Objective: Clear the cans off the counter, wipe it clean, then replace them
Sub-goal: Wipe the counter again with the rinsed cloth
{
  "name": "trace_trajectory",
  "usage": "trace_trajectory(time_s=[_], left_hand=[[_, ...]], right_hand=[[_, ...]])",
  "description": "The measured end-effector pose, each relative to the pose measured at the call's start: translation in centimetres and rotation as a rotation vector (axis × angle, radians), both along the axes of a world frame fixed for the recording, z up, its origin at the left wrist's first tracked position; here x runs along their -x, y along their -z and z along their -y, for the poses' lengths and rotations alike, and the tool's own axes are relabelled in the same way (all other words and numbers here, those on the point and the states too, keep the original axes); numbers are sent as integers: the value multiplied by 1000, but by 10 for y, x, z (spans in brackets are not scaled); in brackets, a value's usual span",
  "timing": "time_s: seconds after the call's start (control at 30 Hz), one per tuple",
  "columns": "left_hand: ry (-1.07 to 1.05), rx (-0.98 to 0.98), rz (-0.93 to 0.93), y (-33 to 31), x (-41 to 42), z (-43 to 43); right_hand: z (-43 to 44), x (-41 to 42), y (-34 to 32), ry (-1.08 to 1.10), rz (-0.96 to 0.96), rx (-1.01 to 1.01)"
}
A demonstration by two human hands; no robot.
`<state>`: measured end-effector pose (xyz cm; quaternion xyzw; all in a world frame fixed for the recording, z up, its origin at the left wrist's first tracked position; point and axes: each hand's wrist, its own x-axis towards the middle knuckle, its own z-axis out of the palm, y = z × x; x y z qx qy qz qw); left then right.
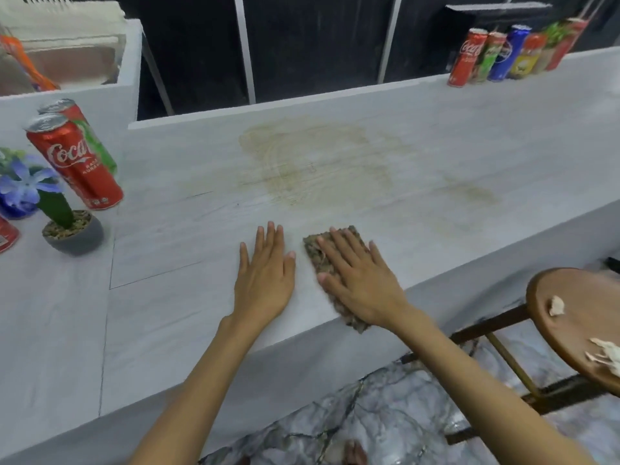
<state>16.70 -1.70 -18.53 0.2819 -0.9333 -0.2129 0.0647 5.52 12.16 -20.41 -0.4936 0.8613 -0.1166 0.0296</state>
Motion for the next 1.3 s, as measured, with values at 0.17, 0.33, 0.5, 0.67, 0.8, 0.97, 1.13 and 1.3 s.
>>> trace_trajectory(time_s=[0.17, 0.33, 0.5, 0.67, 0.8, 0.97, 1.13, 1.3], left_hand=[[77, -3, 11, -2, 52, -27], [33, -7, 36, 0, 105, -49], [-48, -30, 6, 0, 157, -65], [-82, 1, -6, 4, 181, -87], [-113, -20, -6, 4, 199, -103], [-152, -58, -10, 0, 216, -107], [-168, -16, -41, -4, 225, -98], [-120, 17, -28, 0, 240, -98]], right_hand=[[-72, 129, -12, 406, 90, -80], [-15, 171, -20, 418, 131, -54], [-43, 130, -3, -12, 37, 18], [-151, 240, -11, 192, 46, -54], [-116, 299, -22, 400, 102, -87], [-40, 230, -14, 44, 109, -18], [-120, 255, -5, -80, 65, 24], [-137, 369, -21, 303, 99, -71]])
